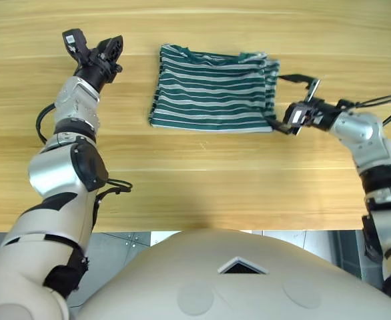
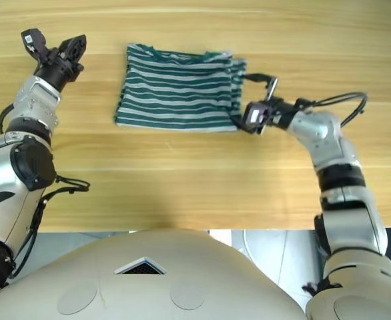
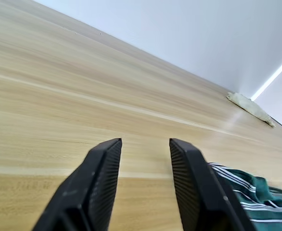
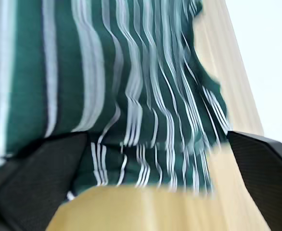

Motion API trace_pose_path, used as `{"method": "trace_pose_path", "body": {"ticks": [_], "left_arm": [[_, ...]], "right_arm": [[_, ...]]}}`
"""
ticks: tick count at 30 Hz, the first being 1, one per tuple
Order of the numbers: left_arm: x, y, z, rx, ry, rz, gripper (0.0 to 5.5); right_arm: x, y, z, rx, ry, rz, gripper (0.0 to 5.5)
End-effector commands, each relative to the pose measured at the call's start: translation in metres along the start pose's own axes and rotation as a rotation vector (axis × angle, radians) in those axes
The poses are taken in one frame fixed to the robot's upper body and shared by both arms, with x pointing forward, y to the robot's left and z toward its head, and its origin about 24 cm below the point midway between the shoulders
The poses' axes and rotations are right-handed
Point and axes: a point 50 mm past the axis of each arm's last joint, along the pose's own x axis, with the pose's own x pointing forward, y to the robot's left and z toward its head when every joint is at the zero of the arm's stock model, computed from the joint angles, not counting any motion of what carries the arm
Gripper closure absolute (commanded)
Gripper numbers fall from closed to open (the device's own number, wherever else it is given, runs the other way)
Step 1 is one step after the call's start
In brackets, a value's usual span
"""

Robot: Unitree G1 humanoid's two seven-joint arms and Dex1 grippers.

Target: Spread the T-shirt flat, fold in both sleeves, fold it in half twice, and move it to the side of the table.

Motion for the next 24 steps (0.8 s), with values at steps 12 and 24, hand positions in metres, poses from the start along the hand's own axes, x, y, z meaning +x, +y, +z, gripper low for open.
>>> {"method": "trace_pose_path", "body": {"ticks": [12,24], "left_arm": [[-0.014,0.0,0.01,0.262,-0.095,-0.137,3.66],[-0.014,-0.011,-0.005,0.299,-0.089,-0.188,3.66]], "right_arm": [[0.021,-0.001,0.089,0.023,-0.31,-0.024,0.14],[0.066,-0.021,-0.014,0.112,0.193,-0.255,0.14]]}}
